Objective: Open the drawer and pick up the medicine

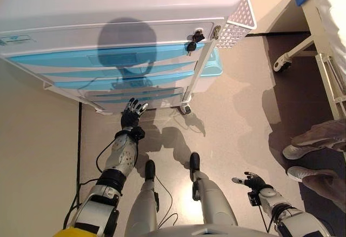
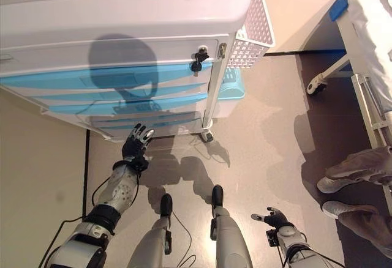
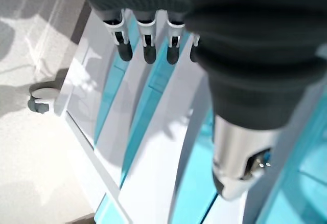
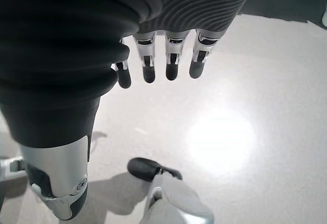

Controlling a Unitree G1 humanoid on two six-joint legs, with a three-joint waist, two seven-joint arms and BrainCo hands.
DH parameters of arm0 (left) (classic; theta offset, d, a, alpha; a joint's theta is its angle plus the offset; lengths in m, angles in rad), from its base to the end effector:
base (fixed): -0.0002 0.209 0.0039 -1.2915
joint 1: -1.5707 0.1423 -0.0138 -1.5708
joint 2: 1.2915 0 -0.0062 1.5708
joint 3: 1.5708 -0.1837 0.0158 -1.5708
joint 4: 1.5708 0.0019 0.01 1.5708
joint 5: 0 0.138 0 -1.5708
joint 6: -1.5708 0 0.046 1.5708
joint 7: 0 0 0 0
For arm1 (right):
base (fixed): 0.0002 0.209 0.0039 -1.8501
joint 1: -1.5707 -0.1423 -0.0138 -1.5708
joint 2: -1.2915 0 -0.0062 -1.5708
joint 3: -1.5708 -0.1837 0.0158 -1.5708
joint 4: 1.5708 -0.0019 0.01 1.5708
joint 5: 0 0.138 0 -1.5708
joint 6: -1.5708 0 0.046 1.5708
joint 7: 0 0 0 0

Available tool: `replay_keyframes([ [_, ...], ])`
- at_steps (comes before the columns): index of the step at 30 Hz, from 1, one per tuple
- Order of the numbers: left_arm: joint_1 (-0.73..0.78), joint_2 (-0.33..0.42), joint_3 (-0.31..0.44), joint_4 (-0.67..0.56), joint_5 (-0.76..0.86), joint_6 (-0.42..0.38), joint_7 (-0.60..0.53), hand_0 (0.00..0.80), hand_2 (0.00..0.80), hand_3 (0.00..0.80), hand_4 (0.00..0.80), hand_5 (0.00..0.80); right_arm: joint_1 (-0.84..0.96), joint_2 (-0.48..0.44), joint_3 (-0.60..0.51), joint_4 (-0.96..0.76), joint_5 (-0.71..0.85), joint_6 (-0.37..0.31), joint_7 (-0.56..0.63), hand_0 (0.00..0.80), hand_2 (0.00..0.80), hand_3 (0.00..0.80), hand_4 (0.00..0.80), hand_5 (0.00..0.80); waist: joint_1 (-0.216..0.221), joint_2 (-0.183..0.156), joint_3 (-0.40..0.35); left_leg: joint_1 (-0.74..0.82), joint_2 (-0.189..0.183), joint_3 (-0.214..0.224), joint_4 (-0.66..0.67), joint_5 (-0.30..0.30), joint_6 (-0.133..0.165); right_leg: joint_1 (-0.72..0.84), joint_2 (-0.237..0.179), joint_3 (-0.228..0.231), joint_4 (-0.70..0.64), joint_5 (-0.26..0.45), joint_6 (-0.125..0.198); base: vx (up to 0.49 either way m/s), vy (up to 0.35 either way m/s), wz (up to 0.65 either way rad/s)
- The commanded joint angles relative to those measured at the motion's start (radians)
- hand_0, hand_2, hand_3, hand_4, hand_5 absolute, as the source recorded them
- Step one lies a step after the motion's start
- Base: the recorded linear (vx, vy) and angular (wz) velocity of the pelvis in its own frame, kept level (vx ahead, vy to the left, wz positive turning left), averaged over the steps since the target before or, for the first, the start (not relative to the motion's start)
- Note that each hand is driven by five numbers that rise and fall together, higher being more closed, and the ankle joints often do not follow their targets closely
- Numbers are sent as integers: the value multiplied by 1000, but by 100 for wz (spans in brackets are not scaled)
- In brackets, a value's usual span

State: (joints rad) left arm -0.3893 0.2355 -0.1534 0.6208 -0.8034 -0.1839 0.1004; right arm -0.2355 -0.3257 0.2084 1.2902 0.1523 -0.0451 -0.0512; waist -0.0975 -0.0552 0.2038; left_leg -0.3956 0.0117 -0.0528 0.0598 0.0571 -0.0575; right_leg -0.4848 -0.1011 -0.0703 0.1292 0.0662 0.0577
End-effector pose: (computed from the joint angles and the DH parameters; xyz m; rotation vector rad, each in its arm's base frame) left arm 0.2699 0.1754 0.0279 -0.4775 0.1221 0.1264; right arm 0.1484 -0.2463 -0.0868 -0.3280 1.0081 -0.1437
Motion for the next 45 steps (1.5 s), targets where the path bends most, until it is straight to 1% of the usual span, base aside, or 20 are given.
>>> replay_keyframes([
  [1, -54, 8, 23, -64, -32, -63, -23, 0, 0, 0, 0, 0, 39, -15, 49, 3, 22, -20, -1, 0, 0, 0, 0, 0, -15, -22, -26, -81, -47, -44, 61, -41, 54, -18, -9, 5, -19, 19, 43, 0, 0, 0],
  [15, -82, 10, 46, -70, -70, -86, -31, 0, 0, 0, 0, 0, 42, -13, 50, 9, 21, -26, 5, 0, 0, 0, 0, 0, -27, -23, -38, -90, -48, -41, 73, -48, 53, -21, -6, 10, -20, 21, 41, 0, 0, 0],
  [25, -123, 21, 60, -68, -110, -101, -34, 0, 0, 0, 0, 0, 39, -13, 53, 6, 25, -27, 10, 0, 0, 0, 0, 0, -30, -25, -38, -104, -46, -43, 89, -59, 50, -33, -1, 10, -5, 9, 41, 0, 0, 0],
  [33, -148, 15, 74, -73, -154, -117, -44, 0, 0, 0, 0, 0, 34, -8, 52, 4, 31, -29, 12, 0, 0, 0, 0, 0, -32, -35, -36, -114, -46, -43, 93, -57, 50, -41, -2, 7, 2, 4, 42, 0, 0, 0],
  [37, -145, 10, 79, -78, -176, -117, -58, 0, 0, 0, 0, 0, 39, -7, 51, 4, 32, -30, 15, 0, 0, 0, 0, 0, -32, -37, -36, -112, -44, -41, 98, -65, 49, -39, 0, 7, 5, 0, 41, 0, 0, 0],
  [45, -145, 8, 115, -100, -237, -136, -74, 0, 0, 0, 0, 0, 44, -9, 44, 11, 28, -33, 17, 0, 0, 0, 0, 0, -32, -41, -43, -115, -45, -43, 100, -70, 50, -41, 1, 10, 2, 2, 40, 0, 0, 0],
])
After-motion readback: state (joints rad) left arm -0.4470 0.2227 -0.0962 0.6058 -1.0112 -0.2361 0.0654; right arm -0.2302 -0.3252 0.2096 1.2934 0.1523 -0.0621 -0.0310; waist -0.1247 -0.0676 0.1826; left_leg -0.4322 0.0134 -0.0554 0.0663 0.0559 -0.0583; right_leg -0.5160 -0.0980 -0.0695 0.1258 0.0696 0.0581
